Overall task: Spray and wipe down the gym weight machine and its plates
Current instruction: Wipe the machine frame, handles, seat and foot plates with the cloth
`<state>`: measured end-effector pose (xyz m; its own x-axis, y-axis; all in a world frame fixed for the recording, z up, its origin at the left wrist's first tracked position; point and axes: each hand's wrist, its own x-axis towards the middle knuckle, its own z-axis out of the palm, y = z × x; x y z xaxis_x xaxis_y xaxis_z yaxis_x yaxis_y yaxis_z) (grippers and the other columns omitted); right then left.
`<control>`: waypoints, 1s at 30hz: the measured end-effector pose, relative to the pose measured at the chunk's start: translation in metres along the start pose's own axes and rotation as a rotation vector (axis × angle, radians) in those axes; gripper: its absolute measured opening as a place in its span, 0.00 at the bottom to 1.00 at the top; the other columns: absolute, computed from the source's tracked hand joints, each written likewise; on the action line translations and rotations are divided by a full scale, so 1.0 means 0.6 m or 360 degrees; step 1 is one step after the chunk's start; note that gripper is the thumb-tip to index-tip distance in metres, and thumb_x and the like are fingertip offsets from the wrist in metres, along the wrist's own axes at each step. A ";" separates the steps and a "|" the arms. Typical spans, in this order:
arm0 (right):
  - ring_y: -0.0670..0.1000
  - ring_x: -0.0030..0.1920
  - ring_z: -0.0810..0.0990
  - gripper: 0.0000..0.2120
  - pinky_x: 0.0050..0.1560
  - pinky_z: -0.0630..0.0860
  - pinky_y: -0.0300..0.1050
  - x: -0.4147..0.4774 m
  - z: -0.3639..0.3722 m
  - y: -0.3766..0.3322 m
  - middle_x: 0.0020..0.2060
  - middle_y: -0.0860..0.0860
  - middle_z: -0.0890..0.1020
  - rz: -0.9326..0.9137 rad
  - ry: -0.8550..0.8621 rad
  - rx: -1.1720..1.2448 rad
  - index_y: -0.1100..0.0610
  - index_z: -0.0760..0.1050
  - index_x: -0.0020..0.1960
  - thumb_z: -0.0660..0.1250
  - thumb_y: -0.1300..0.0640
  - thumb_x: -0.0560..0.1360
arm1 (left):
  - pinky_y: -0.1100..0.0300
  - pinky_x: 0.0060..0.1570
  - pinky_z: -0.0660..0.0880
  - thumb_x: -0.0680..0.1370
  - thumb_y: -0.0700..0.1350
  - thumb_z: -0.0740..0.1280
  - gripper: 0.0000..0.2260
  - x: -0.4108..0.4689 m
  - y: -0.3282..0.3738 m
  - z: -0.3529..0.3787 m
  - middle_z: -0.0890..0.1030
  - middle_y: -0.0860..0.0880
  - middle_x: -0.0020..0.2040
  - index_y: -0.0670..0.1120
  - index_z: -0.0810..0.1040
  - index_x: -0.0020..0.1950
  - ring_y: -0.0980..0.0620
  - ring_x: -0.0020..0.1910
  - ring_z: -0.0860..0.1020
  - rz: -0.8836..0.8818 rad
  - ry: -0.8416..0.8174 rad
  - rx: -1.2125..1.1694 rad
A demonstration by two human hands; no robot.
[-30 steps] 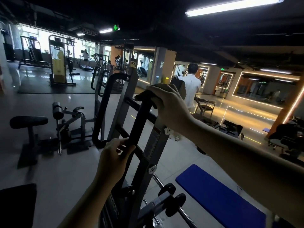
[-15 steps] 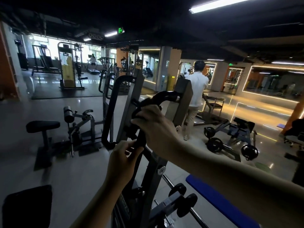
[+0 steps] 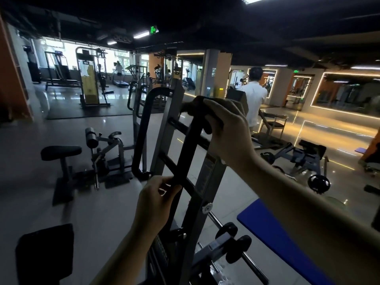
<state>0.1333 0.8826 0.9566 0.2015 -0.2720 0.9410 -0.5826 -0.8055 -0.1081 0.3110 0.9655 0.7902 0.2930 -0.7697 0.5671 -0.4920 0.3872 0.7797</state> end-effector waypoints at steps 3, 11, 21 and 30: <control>0.56 0.77 0.66 0.22 0.77 0.63 0.44 -0.061 0.027 -0.036 0.74 0.55 0.72 0.0374 0.0158 0.0176 0.58 0.72 0.75 0.63 0.64 0.81 | 0.58 0.48 0.81 0.74 0.61 0.67 0.19 0.005 0.005 -0.001 0.83 0.54 0.51 0.51 0.80 0.58 0.58 0.49 0.82 -0.0047 -0.0030 -0.0011; 0.43 0.60 0.83 0.18 0.65 0.79 0.53 -0.083 0.022 -0.107 0.58 0.45 0.85 0.1370 0.0462 0.1120 0.52 0.77 0.70 0.67 0.62 0.81 | 0.65 0.40 0.77 0.78 0.55 0.70 0.12 0.015 0.009 -0.015 0.83 0.54 0.48 0.51 0.82 0.58 0.57 0.45 0.82 -0.0064 -0.0131 0.0106; 0.38 0.49 0.77 0.15 0.51 0.74 0.32 -0.027 0.032 -0.122 0.49 0.42 0.77 0.1535 0.0448 0.1009 0.54 0.69 0.67 0.65 0.61 0.82 | 0.56 0.47 0.82 0.78 0.51 0.72 0.07 0.020 0.007 -0.011 0.84 0.52 0.48 0.51 0.82 0.54 0.58 0.47 0.83 -0.0057 -0.0129 -0.0023; 0.47 0.55 0.81 0.13 0.51 0.83 0.48 -0.123 0.055 -0.109 0.55 0.48 0.82 0.0723 0.0138 0.0510 0.53 0.74 0.63 0.64 0.64 0.81 | 0.69 0.35 0.71 0.80 0.58 0.70 0.13 0.008 0.000 -0.002 0.79 0.55 0.40 0.49 0.80 0.45 0.61 0.37 0.78 -0.0031 -0.0044 0.0057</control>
<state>0.1826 0.9377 0.8836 -0.0869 -0.5954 0.7987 -0.3250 -0.7409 -0.5877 0.3132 0.9626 0.7932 0.2805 -0.7909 0.5439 -0.5154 0.3539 0.7804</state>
